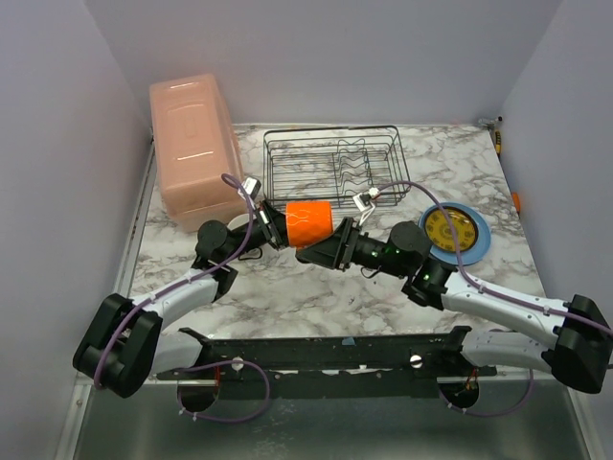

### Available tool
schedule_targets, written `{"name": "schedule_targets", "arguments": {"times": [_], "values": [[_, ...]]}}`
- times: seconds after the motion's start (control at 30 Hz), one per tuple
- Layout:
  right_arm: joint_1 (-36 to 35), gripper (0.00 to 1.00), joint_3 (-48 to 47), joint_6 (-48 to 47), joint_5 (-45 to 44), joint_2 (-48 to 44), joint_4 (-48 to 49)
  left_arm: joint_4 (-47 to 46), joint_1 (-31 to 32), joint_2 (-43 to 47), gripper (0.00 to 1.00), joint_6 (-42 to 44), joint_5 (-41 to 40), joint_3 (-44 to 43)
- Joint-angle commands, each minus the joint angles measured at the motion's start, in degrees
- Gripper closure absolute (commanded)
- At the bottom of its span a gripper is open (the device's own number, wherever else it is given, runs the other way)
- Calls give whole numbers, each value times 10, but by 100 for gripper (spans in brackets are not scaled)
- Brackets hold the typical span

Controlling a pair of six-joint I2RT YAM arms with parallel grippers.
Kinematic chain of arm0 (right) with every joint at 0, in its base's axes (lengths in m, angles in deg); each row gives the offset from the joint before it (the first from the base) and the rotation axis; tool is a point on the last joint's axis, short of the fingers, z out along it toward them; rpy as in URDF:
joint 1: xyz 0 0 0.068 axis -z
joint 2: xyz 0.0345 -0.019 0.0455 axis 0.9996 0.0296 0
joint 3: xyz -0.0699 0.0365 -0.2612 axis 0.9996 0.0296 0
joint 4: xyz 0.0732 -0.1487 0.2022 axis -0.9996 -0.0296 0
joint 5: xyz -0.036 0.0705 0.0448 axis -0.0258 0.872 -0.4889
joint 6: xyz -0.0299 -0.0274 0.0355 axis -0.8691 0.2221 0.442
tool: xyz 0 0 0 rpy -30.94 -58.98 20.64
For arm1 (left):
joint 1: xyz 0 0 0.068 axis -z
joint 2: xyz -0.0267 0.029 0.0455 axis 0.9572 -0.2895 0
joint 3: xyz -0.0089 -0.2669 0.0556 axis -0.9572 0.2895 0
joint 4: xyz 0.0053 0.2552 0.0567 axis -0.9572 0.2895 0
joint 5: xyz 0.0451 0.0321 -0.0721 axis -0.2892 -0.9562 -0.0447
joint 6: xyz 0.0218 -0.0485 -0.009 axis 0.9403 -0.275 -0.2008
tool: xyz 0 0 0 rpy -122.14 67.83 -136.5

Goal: Load the mixed dishes into the dish rack

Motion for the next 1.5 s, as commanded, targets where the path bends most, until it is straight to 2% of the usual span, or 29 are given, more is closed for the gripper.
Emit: {"name": "schedule_targets", "arguments": {"times": [0.0, 0.1, 0.27, 0.3, 0.43, 0.5, 0.57, 0.7, 0.77, 0.83, 1.0, 1.1, 1.23, 1.47], "values": [[-18, 42, -26, -17, -49, 14, 27, -85, 17, -1, 100, -19, -12, -4], [-20, 54, -31, -25, -64, 15, 20, -93, 20, -4, 100, -20, -15, -1], [-21, 96, -47, -42, -98, 10, -20, -86, 19, -13, 100, -4, 3, -11], [-20, 100, -53, -45, -107, 8, -31, -72, 19, -12, 95, 3, 5, -12], [-21, 100, -64, -55, -139, -1, -73, -1, 9, 9, 57, 52, 6, -6], [-20, 100, -69, -59, -157, -8, -102, 71, 1, 32, 43, 90, 3, -2], [-20, 100, -70, -62, -187, -18, -131, 195, -9, 67, 28, 146, -14, -3], [-20, 100, -62, -74, -232, -41, -188, 518, -21, 151, 11, 295, -108, -44], [-20, 100, -59, -86, -254, -46, -232, 644, -23, 194, 8, 358, -174, -73], [-20, 100, -61, -104, -280, -44, -284, 729, -26, 242, 3, 409, -232, -99], [-19, 100, -133, -199, -376, -3, -401, 870, -28, 341, 2, 525, -334, -178], [-17, 100, -199, -266, -427, 45, -439, 913, -28, 375, 1, 570, -376, -212], [-8, 100, -311, -341, -449, 130, -470, 943, -28, 408, 1, 598, -400, -221], [49, 100, -488, -391, -431, 308, -512, 997, -28, 456, 1, 620, -420, -222]]}}
